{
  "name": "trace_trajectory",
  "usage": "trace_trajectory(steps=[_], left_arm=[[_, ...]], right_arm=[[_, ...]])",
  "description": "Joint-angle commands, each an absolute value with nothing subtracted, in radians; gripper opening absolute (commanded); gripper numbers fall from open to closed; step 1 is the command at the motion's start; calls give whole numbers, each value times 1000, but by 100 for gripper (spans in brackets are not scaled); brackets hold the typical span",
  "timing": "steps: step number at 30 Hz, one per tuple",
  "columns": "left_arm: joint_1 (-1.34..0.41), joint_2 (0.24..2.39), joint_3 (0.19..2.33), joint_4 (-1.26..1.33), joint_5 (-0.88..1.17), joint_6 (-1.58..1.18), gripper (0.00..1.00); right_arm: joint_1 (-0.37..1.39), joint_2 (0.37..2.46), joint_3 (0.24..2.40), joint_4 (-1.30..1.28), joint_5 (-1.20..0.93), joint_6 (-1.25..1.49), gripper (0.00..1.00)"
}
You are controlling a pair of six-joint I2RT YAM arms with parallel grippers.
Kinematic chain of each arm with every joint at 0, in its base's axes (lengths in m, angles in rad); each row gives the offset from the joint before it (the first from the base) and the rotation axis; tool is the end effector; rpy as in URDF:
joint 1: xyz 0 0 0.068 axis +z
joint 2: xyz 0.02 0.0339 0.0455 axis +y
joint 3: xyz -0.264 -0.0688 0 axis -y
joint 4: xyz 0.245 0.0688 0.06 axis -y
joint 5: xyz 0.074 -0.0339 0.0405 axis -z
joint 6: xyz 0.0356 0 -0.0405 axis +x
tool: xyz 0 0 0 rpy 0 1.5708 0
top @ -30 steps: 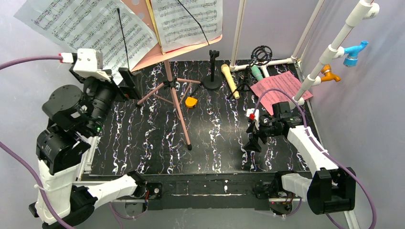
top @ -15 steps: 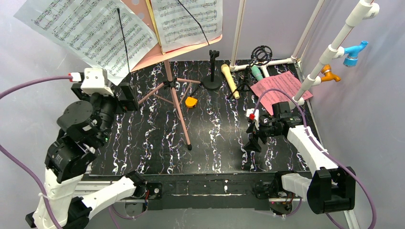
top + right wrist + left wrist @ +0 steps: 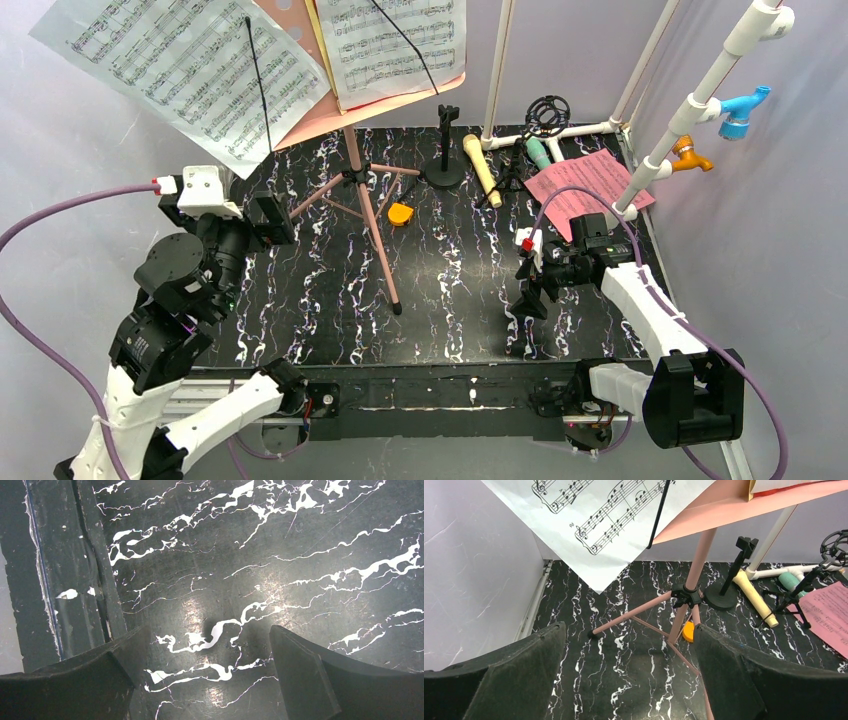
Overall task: Pack up the instrument practice props
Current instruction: Pick up the sheet music from the music stand.
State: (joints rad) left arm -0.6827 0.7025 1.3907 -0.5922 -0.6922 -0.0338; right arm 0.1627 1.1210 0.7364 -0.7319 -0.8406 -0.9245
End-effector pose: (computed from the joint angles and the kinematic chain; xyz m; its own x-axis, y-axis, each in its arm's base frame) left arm 0.0691 -0.0269 0.4958 0.0746 -0.0942 -0.9928 -0.0047 0.9955 -0.0948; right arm 0.1908 0.0582 0.2271 -0.1902 -0.5708 -0.7987 -0.9672 0.2483 0.0529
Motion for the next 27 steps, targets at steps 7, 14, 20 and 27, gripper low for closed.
trace_trajectory(steps=[7,14,20,27], left_arm=[[-649,624,1291,-349,-701,-53,98],[-645,687,1333,-298,-669,-39,98],[-466,763,1393,-238,-616,-80,98],[-17,854,1481,-224,-358,-411,98]], right_arm=[[151,1117,734,-738,-860,-941,98],[145,1123,735,-744,-871,-942,98],[124,1102,730,-749,-866,-949,98],[113,1114,737,-775,-872,-968,98]])
